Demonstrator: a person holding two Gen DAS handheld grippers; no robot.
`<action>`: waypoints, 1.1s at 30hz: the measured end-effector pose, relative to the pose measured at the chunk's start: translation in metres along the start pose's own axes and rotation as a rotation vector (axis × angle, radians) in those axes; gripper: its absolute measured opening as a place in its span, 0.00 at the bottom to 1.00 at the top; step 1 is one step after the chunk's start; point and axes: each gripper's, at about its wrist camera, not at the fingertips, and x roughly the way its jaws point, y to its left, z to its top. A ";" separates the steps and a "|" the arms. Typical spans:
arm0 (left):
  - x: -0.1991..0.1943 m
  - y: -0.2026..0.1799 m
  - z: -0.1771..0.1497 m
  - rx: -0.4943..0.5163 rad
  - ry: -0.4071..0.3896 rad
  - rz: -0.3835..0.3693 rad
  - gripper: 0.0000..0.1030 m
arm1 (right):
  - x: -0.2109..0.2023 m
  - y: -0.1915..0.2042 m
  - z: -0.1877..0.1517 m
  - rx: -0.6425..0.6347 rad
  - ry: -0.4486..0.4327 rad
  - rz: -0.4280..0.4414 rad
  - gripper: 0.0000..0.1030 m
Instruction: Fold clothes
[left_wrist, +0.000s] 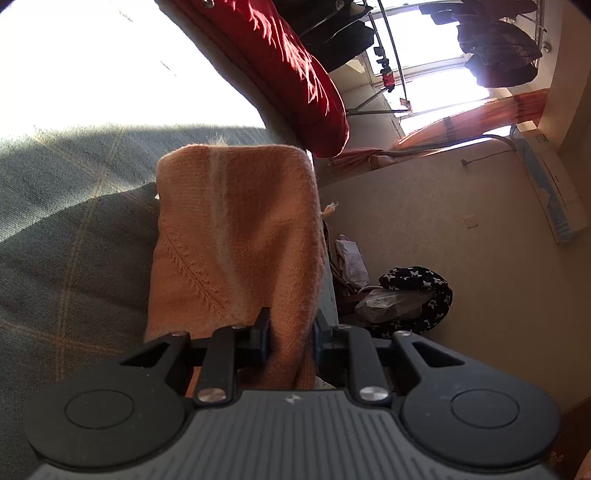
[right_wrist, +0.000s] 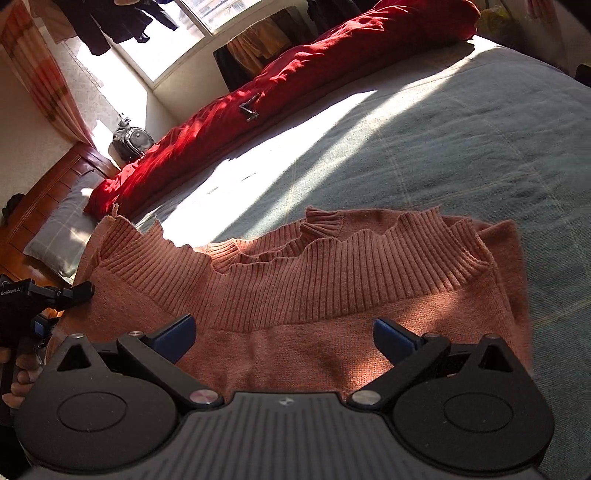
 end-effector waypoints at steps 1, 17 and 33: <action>0.004 -0.004 -0.001 0.003 0.002 0.004 0.19 | -0.003 -0.005 0.001 0.004 -0.004 -0.001 1.00; 0.026 -0.041 -0.016 0.018 -0.008 0.027 0.18 | -0.013 -0.010 0.013 -0.085 -0.015 0.124 1.00; 0.113 -0.062 -0.040 -0.099 0.053 -0.074 0.18 | -0.069 -0.092 0.008 0.043 -0.120 0.034 1.00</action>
